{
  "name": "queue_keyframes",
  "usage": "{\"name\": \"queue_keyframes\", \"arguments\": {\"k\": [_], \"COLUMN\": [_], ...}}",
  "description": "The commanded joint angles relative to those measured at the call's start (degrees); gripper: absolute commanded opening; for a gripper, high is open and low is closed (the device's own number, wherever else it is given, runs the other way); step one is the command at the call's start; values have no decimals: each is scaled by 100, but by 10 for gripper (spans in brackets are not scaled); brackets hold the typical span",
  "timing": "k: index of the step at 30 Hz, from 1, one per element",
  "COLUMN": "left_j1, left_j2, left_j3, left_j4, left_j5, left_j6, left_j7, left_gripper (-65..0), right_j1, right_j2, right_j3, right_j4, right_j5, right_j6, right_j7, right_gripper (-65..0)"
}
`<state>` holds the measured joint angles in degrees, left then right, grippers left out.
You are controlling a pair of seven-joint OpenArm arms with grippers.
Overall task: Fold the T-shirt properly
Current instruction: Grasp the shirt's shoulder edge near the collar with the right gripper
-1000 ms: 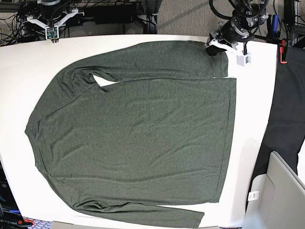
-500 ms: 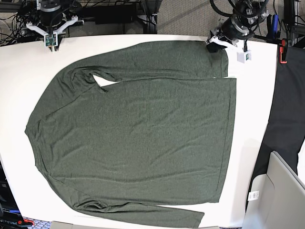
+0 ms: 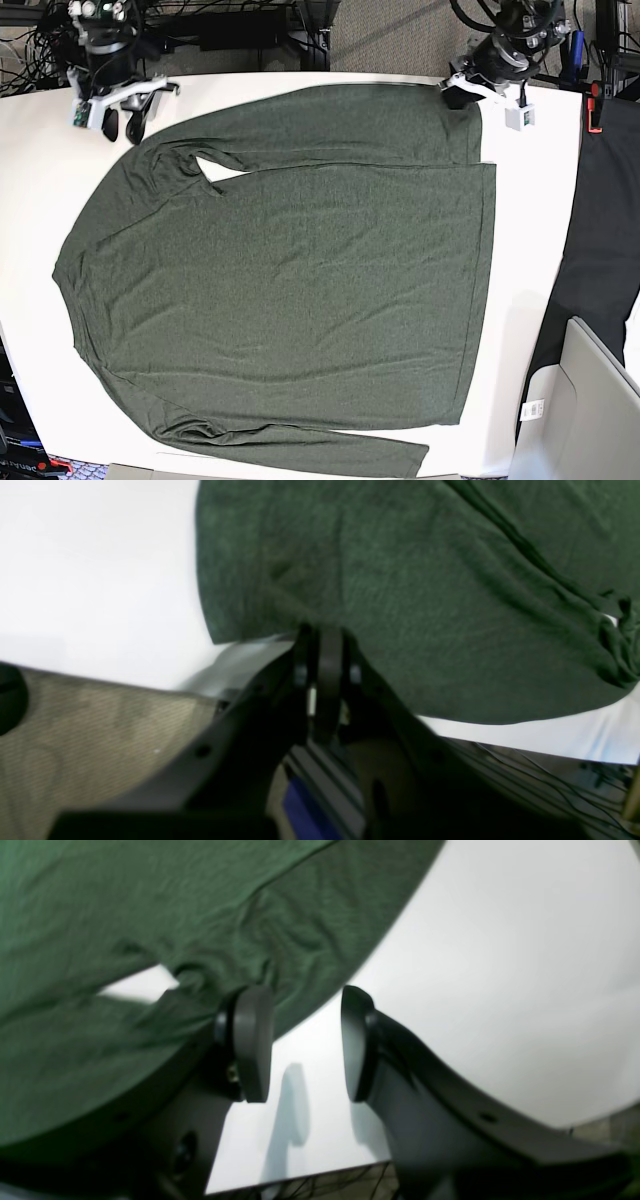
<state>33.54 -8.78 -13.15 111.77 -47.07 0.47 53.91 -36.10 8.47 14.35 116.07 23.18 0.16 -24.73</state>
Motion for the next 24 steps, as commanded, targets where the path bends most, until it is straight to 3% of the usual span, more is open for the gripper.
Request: {"name": "queue_keyframes", "arguments": {"k": [1, 4, 11, 24], "left_j1": [53, 53, 53, 53], "left_j2": [-32, -32, -41, -41], "left_j3": [-17, -17, -17, -17], "left_j4": [107, 107, 107, 107], "left_j5": [-54, -45, -45, -45], "left_j6": [-25, -25, -25, -25], "left_j7": [-6, -6, -6, -6], "left_gripper": [-650, -650, -650, -650], "right_j1": [98, 265, 449, 915], "right_j2": [37, 28, 28, 19], "right_j3": [90, 345, 706, 662], "right_j4": [72, -16, -605, -1581], "right_j5": [192, 623, 1678, 2636], "right_j6": [6, 6, 6, 6], "right_j7": [-54, -468, -529, -538], "right_gripper": [-415, -415, -415, -415]}}
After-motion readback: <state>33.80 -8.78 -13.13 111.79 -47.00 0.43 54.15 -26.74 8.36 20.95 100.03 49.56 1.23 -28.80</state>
